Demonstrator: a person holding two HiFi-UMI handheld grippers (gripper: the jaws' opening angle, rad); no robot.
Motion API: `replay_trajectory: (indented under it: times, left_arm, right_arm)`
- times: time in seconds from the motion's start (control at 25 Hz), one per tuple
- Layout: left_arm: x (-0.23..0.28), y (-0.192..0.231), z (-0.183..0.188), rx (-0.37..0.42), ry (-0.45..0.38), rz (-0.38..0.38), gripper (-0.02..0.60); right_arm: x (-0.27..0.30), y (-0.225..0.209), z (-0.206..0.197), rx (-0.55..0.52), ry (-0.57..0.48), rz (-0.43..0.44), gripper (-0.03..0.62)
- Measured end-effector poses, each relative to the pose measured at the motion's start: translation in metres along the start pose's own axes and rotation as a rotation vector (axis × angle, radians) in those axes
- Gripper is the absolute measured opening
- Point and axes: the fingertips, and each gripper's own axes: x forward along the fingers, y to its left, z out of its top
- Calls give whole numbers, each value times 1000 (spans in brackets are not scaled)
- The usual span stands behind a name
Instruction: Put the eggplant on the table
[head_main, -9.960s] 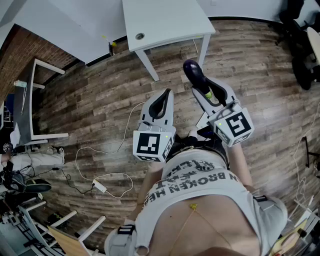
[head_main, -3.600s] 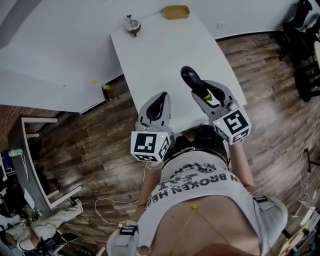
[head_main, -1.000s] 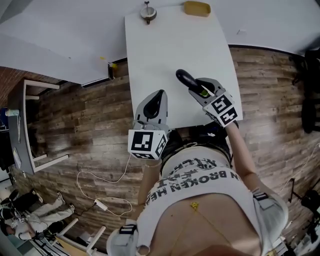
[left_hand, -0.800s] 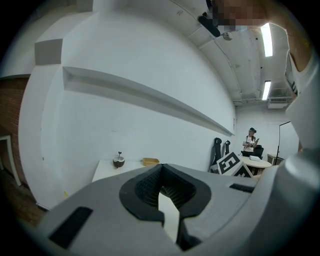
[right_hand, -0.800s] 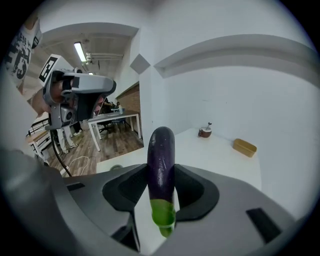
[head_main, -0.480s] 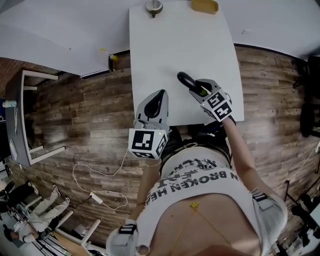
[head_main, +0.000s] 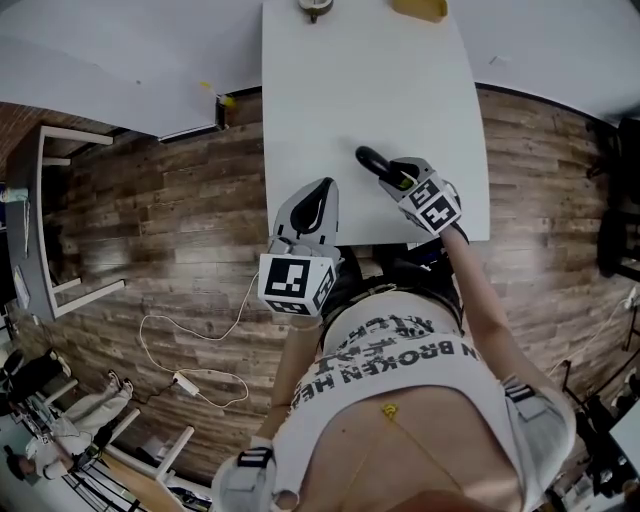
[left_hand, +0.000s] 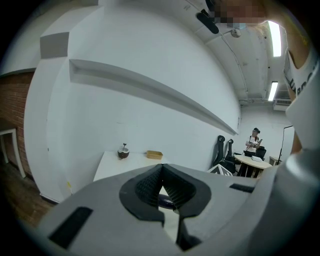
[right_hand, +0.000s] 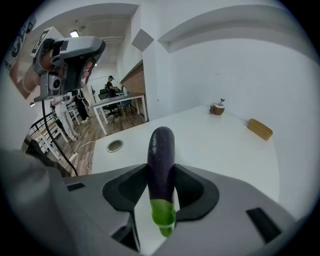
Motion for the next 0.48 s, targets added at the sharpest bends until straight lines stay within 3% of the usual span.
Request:
replay_trajectory:
  times: [0.48]
  left_arm:
    - [-8, 6, -9, -16, 11, 33, 6]
  right_arm:
    - [30, 2, -23, -1, 82, 45, 167]
